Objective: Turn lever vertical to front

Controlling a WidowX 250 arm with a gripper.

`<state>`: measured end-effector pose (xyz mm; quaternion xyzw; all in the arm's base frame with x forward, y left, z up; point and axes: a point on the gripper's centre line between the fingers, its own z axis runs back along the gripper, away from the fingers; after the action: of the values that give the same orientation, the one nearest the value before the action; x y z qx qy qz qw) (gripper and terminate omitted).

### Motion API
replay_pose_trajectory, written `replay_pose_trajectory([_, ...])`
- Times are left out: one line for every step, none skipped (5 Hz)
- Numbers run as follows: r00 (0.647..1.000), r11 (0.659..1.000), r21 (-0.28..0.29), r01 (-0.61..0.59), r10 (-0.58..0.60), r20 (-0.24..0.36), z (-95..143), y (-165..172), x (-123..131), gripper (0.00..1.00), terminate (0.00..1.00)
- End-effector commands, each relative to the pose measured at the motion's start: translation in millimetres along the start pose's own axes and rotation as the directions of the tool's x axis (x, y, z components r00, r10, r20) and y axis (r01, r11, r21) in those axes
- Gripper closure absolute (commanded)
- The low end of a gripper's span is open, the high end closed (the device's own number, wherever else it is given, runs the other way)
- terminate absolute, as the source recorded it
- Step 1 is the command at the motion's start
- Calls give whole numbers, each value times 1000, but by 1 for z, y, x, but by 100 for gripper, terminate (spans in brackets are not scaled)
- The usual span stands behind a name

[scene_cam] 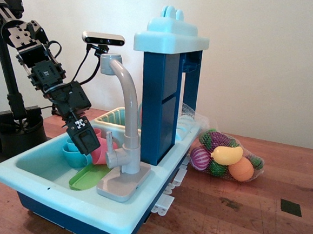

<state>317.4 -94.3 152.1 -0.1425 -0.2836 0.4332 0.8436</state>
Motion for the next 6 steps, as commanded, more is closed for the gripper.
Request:
replay_pose_trajectory([1000,1000,0,0,0,0,0,0,0,0,0])
replay_pose_trajectory([999,999,-34,36,-37,-24,-3,-38,-6,0,0])
replay_pose_trajectory([998,997,-41,58,-59,-20,0,-60,-6,0,0])
replay_pose_trajectory([996,995,-59,76,-78,-34,1,-78,-3,0,0])
replay_pose_trajectory([994,991,-86,106,-107,-8,10,-93,8,0,0])
replay_pose_trajectory([989,982,-112,150,-149,14,25,-105,29,0,0])
